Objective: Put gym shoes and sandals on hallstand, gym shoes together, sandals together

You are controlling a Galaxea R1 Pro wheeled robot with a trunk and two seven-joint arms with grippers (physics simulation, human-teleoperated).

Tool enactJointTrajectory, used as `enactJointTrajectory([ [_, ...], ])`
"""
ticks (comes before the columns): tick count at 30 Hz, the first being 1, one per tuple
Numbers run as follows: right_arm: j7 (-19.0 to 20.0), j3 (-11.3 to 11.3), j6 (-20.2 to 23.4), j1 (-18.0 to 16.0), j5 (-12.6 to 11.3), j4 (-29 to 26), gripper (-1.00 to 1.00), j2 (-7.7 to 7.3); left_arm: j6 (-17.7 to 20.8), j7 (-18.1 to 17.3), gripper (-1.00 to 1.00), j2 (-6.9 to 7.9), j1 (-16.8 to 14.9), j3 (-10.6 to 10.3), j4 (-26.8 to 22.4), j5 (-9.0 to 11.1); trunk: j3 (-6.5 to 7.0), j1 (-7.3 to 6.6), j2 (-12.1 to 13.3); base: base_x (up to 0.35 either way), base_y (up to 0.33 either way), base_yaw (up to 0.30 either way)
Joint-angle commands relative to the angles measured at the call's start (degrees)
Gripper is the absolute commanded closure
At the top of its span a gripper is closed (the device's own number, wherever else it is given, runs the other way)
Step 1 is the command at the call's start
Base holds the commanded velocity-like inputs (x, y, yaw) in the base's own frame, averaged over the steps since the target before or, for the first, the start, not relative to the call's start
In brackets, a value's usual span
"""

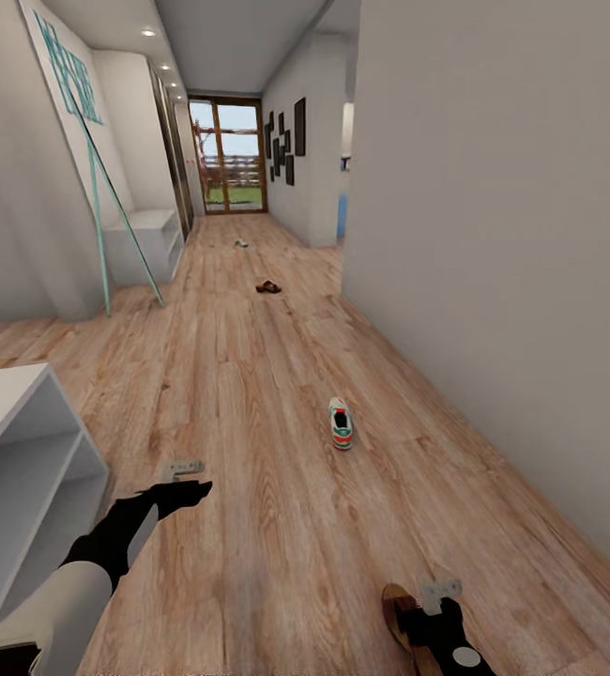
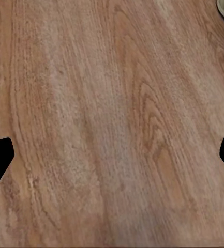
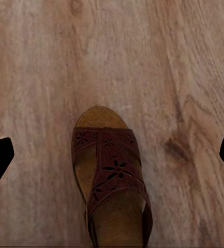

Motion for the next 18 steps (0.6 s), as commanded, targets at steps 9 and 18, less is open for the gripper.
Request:
enactJointTrajectory([
  [9,-0.2,0.3,-0.9,0.0,0.4,0.7,-1.00,-0.04,0.4,-0.8,-1.00,-0.03,-0.1,0.3,-0.2,-0.1,-2.01,1.19,-2.1,0.000,0.000,-0.016],
  [18,-0.2,0.3,-1.0,0.0,0.4,0.9,-1.00,-0.09,0.5,-0.8,-1.00,-0.09,-0.2,0.3,-0.1,-0.2,-4.01,1.43,-2.2,0.000,0.000,-0.001],
])
